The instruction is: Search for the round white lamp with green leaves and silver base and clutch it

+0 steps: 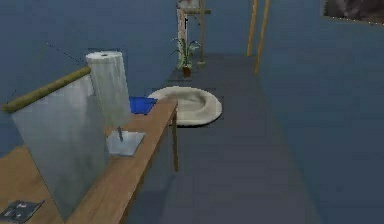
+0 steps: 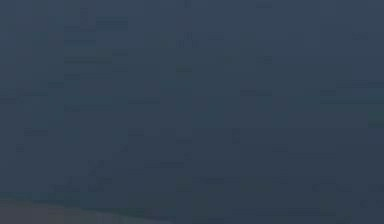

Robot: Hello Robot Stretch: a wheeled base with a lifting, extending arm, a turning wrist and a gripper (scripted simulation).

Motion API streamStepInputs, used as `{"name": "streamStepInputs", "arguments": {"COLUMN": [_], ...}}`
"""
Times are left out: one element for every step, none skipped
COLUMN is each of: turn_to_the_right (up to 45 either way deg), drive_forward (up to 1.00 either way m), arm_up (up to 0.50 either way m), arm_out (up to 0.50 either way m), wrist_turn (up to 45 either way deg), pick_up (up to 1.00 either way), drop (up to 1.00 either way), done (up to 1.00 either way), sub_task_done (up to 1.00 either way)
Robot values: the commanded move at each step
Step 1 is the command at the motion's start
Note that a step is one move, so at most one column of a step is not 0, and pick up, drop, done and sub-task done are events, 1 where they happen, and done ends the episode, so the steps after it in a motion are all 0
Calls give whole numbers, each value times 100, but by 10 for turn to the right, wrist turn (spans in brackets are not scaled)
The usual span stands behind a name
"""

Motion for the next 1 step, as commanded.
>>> {"name": "streamStepInputs", "arguments": {"turn_to_the_right": [-450], "drive_forward": [0], "arm_up": [0], "arm_out": [0], "wrist_turn": [0], "pick_up": [0], "drop": [0], "done": [0], "sub_task_done": [0]}}
